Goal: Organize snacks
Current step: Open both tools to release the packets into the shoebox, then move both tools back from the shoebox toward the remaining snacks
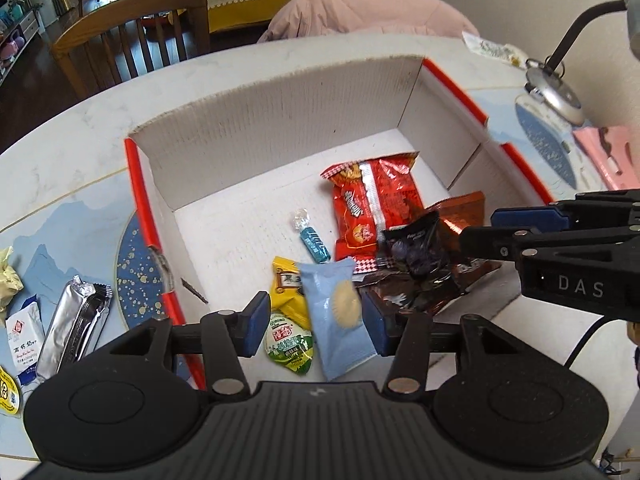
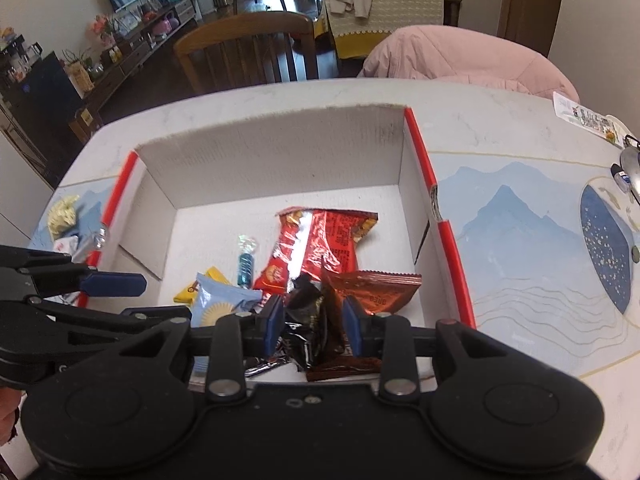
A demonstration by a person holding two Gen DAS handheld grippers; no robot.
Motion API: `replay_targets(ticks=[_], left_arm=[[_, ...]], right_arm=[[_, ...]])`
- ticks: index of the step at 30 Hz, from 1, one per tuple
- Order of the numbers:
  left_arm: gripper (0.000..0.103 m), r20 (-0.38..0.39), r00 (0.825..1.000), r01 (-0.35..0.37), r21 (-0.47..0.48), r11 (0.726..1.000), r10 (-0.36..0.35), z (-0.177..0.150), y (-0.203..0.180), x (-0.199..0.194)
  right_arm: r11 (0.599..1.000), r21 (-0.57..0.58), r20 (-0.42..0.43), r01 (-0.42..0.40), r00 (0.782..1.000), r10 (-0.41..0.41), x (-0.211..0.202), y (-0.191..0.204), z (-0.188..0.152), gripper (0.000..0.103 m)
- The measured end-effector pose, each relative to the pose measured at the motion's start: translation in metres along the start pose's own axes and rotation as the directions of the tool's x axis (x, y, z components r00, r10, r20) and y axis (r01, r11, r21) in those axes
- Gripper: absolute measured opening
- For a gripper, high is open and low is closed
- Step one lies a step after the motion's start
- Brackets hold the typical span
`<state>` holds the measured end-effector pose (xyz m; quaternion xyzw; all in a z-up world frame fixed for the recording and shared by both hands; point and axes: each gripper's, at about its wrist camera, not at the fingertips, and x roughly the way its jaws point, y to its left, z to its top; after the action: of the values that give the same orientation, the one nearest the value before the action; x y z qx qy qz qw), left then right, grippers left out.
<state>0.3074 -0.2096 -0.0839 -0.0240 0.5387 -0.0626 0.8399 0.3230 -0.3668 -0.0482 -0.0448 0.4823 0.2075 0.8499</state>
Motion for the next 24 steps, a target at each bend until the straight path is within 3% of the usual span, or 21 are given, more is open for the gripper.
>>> replay_targets(ticks=[13, 24], left_arm=[[0.056, 0.127, 0.991, 0.046, 0.005, 0.999, -0.046, -0.011, 0.010, -0.058], [0.065, 0.208, 0.976, 0.070, -0.034, 0.997, -0.062, -0.035, 0.044, -0.108]], right_arm=[[0.998, 0.036, 0.067, -0.047, 0.997, 0.044, -0.041, 0.017, -0.002, 0.032], [0.994, 0.007, 0.135, -0.109, 0.985, 0.107, -0.069, 0.055, -0.005, 0.033]])
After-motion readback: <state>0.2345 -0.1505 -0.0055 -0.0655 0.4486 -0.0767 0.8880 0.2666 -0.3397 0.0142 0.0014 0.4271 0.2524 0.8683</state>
